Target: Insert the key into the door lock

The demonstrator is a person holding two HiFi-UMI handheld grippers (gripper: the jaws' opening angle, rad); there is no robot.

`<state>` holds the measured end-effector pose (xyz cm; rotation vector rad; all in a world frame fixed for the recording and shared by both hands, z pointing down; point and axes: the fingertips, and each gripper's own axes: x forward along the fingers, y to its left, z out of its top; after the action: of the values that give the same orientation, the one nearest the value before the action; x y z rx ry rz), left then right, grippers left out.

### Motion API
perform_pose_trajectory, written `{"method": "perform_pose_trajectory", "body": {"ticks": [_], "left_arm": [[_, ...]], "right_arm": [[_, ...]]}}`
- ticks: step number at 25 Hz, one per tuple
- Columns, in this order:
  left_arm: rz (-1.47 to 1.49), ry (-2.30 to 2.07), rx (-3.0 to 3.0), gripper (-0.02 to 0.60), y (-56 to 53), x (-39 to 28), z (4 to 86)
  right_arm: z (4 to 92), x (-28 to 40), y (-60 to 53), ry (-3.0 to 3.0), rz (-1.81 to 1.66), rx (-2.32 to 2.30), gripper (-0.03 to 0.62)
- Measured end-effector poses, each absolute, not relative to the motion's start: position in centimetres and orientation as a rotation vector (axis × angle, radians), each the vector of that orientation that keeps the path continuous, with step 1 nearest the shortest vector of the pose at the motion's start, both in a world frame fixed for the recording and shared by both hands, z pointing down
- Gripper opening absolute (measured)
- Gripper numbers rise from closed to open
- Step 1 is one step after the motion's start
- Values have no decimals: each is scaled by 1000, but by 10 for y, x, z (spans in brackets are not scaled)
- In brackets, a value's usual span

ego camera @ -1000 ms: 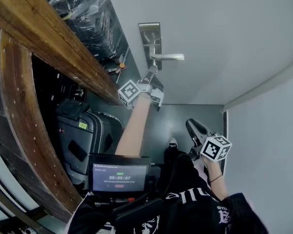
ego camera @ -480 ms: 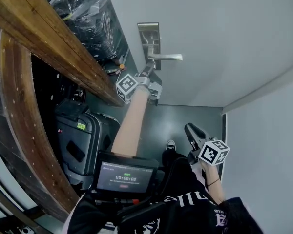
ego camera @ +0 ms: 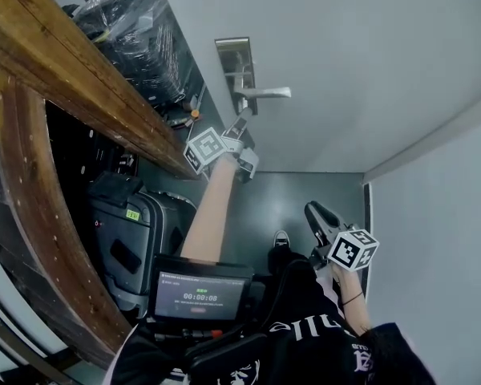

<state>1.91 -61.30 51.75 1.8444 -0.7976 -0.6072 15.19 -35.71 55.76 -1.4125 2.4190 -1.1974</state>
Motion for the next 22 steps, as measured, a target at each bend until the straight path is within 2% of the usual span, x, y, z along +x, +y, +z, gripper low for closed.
{"method": "perform_pose_trajectory", "body": {"ticks": [7, 10, 14, 22], "left_arm": [[-324, -689, 2111, 81, -515, 4, 532], [-210, -723, 2177, 52, -468, -17, 539], [-106, -792, 2267, 13, -407, -50, 539], [9, -792, 2414, 5, -282, -92, 540]], "right_arm": [[552, 123, -352, 2446, -1184, -1391, 75], [545, 104, -343, 2460, -1172, -1368, 75], [536, 77, -320, 2479, -1145, -1351, 75], [544, 29, -244, 2450, -1144, -1376, 75]]}}
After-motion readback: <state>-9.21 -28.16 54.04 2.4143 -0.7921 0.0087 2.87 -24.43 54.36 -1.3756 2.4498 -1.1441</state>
